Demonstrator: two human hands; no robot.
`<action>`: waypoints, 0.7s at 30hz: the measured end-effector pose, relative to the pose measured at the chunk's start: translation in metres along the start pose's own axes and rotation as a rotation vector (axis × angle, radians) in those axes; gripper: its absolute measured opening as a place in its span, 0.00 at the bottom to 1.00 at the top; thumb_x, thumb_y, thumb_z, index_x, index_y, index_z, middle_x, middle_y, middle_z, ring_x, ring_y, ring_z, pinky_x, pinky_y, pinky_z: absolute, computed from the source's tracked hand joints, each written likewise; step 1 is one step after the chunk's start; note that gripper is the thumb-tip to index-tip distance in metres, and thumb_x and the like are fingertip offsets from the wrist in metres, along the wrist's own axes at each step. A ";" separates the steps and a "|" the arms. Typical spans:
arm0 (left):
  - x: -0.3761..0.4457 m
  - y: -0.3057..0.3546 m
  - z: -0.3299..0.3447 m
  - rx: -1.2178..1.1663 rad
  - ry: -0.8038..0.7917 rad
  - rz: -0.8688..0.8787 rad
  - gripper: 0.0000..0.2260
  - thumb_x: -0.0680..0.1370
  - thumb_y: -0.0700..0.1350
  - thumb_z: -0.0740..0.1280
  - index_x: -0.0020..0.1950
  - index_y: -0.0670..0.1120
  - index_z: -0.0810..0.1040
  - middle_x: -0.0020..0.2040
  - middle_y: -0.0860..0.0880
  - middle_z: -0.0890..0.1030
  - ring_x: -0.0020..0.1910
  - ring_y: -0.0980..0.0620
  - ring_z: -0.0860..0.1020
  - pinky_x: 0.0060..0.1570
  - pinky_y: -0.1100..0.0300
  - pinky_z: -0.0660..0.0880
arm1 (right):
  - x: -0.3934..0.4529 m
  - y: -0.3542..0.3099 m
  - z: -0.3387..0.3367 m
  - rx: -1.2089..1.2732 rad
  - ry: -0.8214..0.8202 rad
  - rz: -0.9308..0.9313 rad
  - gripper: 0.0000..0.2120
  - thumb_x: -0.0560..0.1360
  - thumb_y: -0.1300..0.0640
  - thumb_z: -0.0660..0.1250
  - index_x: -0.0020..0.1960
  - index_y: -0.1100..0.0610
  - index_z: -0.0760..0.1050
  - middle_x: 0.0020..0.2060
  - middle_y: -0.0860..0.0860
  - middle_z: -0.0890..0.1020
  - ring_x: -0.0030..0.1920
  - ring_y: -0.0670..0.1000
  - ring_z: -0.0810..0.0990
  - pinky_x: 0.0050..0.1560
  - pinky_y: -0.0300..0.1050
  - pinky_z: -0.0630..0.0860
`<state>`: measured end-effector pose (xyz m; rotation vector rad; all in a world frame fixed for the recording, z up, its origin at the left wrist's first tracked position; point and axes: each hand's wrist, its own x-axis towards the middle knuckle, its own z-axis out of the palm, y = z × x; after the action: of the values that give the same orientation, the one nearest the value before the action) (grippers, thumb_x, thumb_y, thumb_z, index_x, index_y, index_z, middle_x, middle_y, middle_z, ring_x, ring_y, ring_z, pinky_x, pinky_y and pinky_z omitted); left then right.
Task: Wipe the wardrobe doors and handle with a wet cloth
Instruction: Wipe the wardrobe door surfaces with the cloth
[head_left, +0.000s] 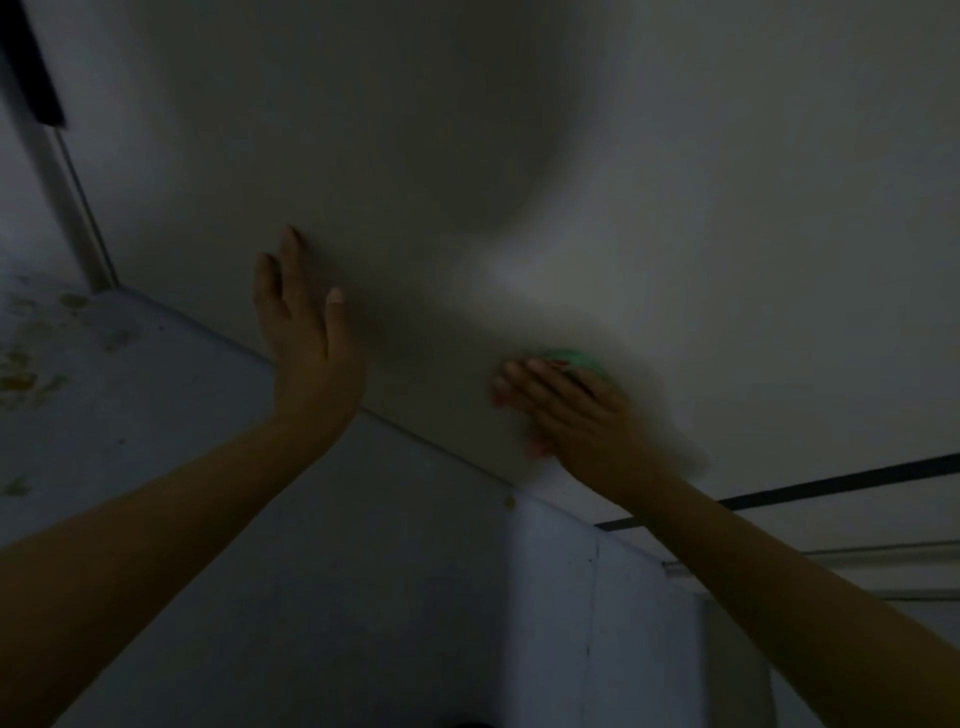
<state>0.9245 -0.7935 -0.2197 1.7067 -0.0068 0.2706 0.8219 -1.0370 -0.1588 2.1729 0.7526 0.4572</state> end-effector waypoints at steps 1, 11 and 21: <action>0.000 0.000 -0.001 -0.006 -0.001 0.004 0.27 0.80 0.48 0.51 0.78 0.43 0.51 0.77 0.39 0.50 0.77 0.45 0.50 0.65 0.80 0.42 | -0.005 0.000 0.000 -0.011 0.013 0.019 0.25 0.79 0.56 0.55 0.76 0.56 0.58 0.78 0.51 0.49 0.77 0.51 0.45 0.76 0.48 0.40; -0.004 -0.016 0.013 -0.045 0.036 -0.151 0.30 0.79 0.52 0.54 0.78 0.46 0.49 0.77 0.39 0.47 0.77 0.47 0.47 0.60 0.83 0.38 | 0.087 -0.074 0.039 -0.149 -0.289 -0.435 0.27 0.80 0.54 0.42 0.75 0.66 0.41 0.77 0.56 0.52 0.77 0.57 0.49 0.71 0.55 0.29; -0.008 -0.021 0.019 -0.037 0.058 -0.168 0.34 0.79 0.55 0.61 0.78 0.49 0.46 0.78 0.42 0.44 0.76 0.53 0.45 0.64 0.77 0.41 | 0.099 -0.106 0.062 -0.120 -0.571 -0.655 0.29 0.83 0.51 0.44 0.76 0.66 0.38 0.77 0.57 0.44 0.77 0.58 0.42 0.68 0.60 0.31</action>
<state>0.9238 -0.8102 -0.2437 1.6510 0.1725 0.1933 0.8915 -0.9514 -0.2720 1.6800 1.0010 -0.4260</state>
